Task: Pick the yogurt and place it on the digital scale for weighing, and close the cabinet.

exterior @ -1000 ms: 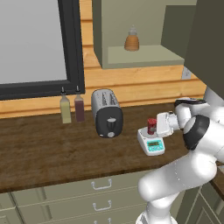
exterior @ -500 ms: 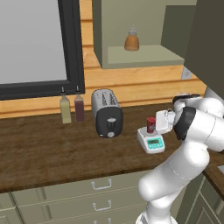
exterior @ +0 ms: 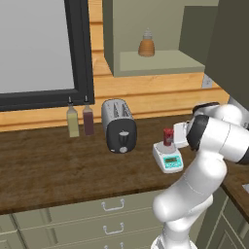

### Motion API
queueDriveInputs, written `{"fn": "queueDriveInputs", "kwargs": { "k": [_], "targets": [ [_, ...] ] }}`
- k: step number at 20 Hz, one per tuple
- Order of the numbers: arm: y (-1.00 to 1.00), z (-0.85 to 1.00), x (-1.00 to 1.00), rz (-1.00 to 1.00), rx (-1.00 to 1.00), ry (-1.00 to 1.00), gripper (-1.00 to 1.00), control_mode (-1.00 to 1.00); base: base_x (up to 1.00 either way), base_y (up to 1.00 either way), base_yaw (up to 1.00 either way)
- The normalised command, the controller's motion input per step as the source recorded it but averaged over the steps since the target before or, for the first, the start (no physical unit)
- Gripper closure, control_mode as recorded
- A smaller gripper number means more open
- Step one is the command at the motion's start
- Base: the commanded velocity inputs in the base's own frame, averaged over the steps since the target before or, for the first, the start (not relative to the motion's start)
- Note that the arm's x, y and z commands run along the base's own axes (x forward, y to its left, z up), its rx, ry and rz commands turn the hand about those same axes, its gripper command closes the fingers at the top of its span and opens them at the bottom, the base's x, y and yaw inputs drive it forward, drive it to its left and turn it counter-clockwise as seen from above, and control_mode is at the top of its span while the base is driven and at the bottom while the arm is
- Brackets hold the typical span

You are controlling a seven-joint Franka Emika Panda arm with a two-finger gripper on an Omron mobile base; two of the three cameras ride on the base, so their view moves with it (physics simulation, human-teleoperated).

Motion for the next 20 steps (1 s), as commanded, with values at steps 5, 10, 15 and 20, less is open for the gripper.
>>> {"fn": "queueDriveInputs", "kwargs": {
  "k": [5, 10, 15, 20],
  "targets": [
    [0.0, 0.0, -0.02, 0.0, 0.0, 0.0, -1.0, -1.0, 0.0, 0.0, 0.0],
    [0.0, 0.0, -0.33, 0.01, 0.0, 0.0, -1.0, -1.0, 0.0, 0.0, 0.0],
    [-0.04, 0.0, -0.27, 0.0, 0.0, -0.07, -1.0, -1.0, 0.0, 0.0, 0.0],
    [-0.11, 0.18, -0.15, 0.0, 0.02, -0.13, -1.0, -1.0, 0.0, 0.0, 0.0]
  ]
}}
